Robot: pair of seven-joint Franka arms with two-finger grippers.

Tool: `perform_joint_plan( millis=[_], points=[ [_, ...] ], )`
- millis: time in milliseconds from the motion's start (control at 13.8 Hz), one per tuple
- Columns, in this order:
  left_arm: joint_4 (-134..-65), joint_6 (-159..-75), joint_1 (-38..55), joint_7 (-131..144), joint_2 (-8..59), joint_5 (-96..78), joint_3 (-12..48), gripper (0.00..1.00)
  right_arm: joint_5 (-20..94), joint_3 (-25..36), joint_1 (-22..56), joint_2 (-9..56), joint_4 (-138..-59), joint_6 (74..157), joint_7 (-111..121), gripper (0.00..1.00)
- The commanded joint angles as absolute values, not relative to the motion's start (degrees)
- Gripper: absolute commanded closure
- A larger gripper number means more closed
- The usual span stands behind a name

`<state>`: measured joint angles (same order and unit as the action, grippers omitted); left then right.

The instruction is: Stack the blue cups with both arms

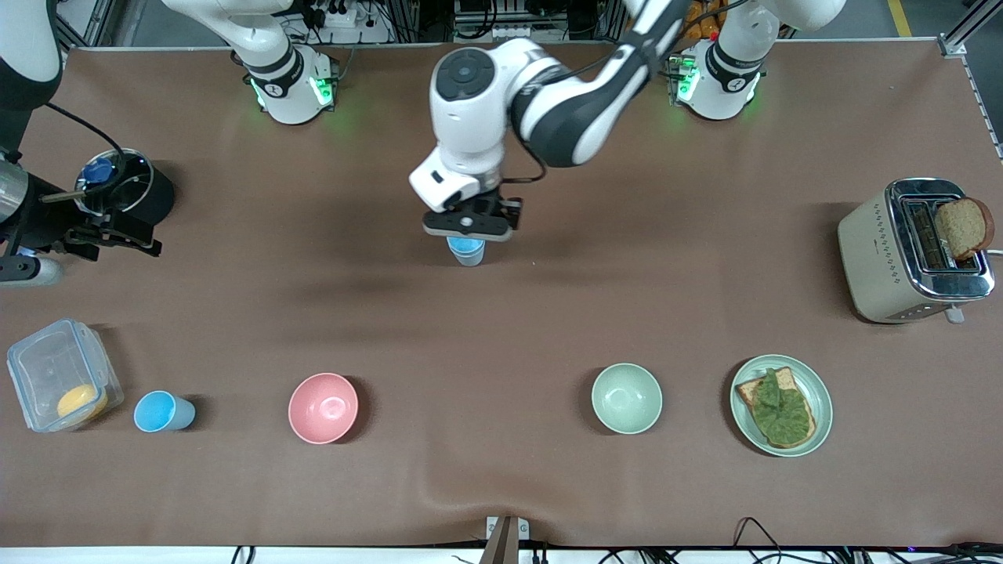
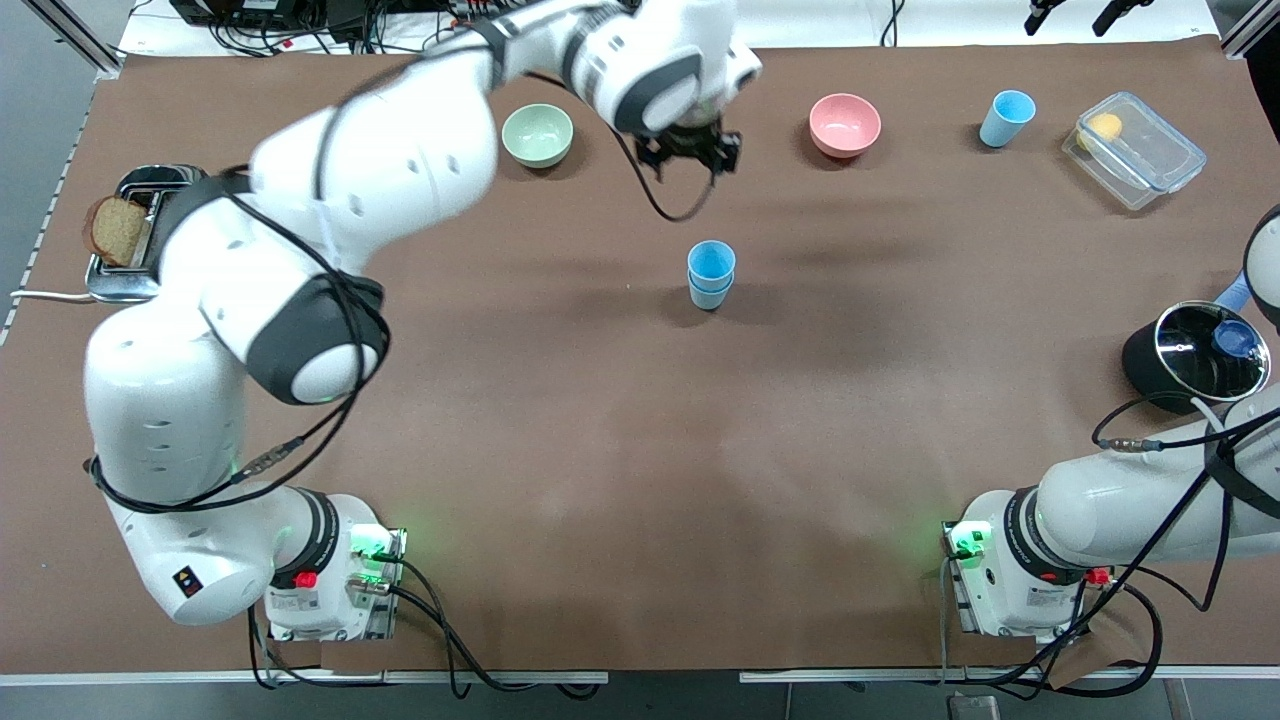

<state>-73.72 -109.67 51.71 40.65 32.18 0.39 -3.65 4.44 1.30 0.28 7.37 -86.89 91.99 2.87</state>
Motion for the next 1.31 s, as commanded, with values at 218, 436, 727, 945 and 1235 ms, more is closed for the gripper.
perform_joint_plan(
  millis=[218,436,727,945,1235],
  points=[
    [-88.7,-105.6,37.6,24.6,14.2,1.7,-3.6,0.0,5.2,1.4,0.3,5.4,-88.8,92.5,3.5,0.0],
    [-92.5,-100.4,29.4,18.6,6.9,1.7,-3.5,0.0,5.2,1.4,0.2,5.4,-88.8,92.5,3.5,0.0],
    [-99.8,-93.9,18.8,13.0,-3.2,1.7,-3.4,0.0,5.2,1.7,0.3,5.4,-88.7,92.4,3.5,0.0],
    [-100.2,-91.0,12.8,8.4,-7.0,1.7,-2.9,0.0,5.2,1.5,0.4,5.3,-88.7,92.6,3.5,0.0],
    [-94.4,-87.3,5.5,5.1,-6.3,1.0,0.0,0.0,5.2,1.5,0.5,5.2,-88.7,92.5,3.5,0.0]
  ],
)
